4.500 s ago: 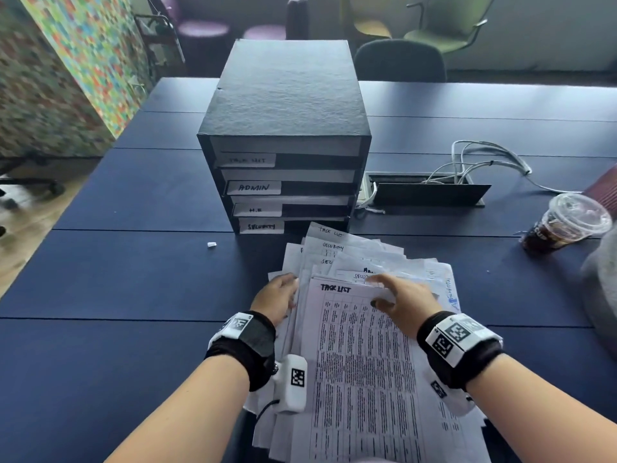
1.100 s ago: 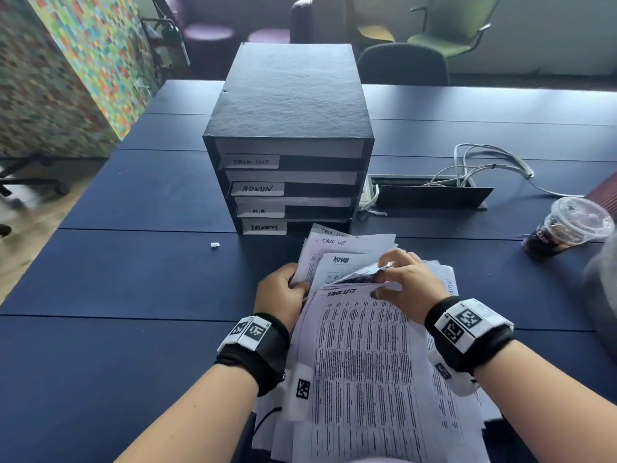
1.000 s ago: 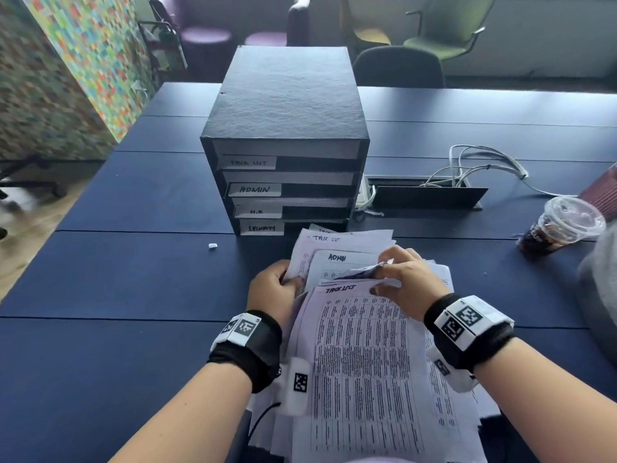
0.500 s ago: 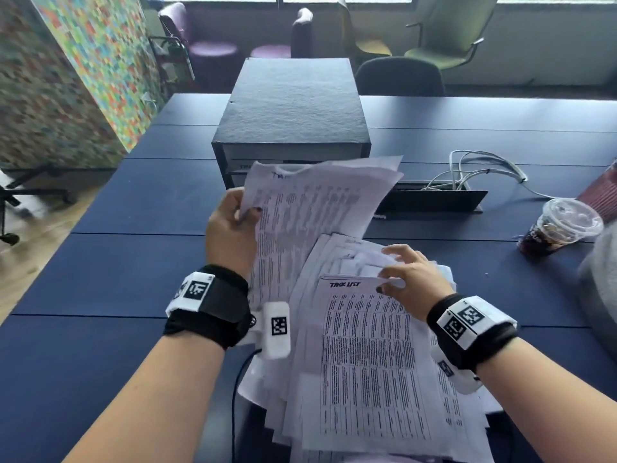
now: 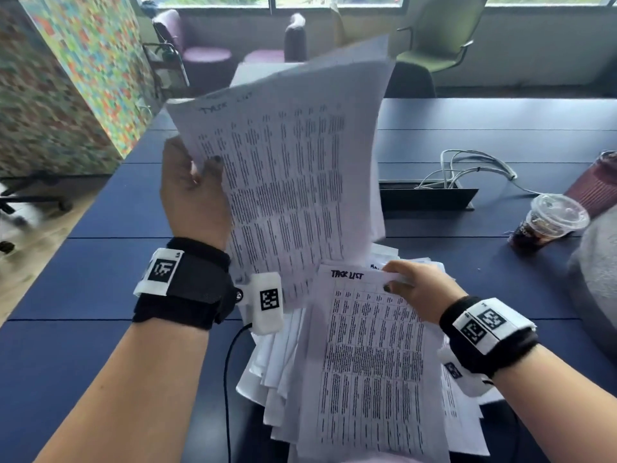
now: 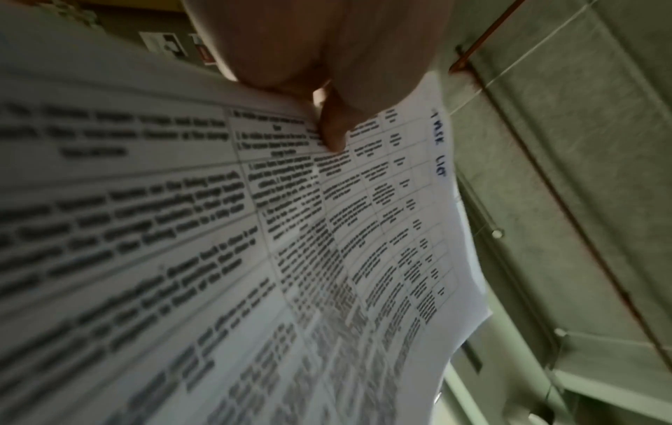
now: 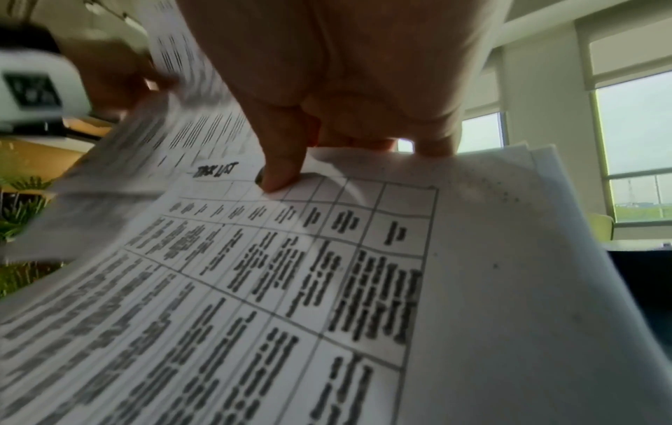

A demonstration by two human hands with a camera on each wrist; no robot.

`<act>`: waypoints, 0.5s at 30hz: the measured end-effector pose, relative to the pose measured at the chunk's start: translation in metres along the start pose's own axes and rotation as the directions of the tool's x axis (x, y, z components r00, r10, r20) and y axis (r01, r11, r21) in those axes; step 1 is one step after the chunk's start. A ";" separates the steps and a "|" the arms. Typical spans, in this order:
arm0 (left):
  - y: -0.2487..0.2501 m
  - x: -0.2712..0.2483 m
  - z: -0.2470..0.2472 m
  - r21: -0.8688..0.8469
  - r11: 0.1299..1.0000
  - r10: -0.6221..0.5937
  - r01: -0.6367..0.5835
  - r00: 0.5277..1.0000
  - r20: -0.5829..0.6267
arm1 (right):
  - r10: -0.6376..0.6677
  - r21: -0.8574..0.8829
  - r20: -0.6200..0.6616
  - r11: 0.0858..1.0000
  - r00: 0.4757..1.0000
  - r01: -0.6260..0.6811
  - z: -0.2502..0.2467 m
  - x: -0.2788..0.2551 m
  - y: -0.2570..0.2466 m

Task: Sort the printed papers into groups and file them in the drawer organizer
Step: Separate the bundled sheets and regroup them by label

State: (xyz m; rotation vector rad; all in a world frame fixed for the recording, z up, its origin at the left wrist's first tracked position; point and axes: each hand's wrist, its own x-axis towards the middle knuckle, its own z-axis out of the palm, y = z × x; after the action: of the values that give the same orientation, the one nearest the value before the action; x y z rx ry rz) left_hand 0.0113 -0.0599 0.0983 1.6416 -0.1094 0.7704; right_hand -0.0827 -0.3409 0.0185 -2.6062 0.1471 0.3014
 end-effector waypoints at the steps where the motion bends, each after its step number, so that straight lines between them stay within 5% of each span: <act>1: -0.007 -0.004 0.003 0.041 0.998 -0.049 0.047 0.998 0.029 | -0.017 0.006 -0.013 1.000 1.000 0.017 -0.004 0.000 0.001; 4: -0.026 -0.025 0.012 0.178 0.970 -0.190 0.166 0.974 0.126 | -0.036 0.039 -0.069 0.998 0.997 0.039 -0.017 0.000 0.004; 7: -0.042 -0.053 0.019 0.115 0.953 -0.299 0.279 0.922 0.245 | -0.054 0.072 -0.124 0.995 0.991 0.063 -0.030 -0.001 0.005; 11: -0.061 -0.090 0.026 0.170 0.855 -0.517 0.490 0.773 0.369 | -0.045 0.104 -0.151 0.993 0.987 0.062 -0.036 0.002 0.008; 15: -0.059 -0.115 0.033 0.211 0.826 -0.544 0.522 0.642 0.539 | -0.020 0.131 -0.147 0.991 0.989 0.039 -0.032 0.004 0.003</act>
State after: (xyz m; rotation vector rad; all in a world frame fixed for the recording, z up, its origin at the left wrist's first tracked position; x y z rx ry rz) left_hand -0.0352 -0.1157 -0.0139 1.7695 -0.0319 -0.2142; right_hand -0.0729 -0.3599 0.0433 -2.4936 0.1725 0.0872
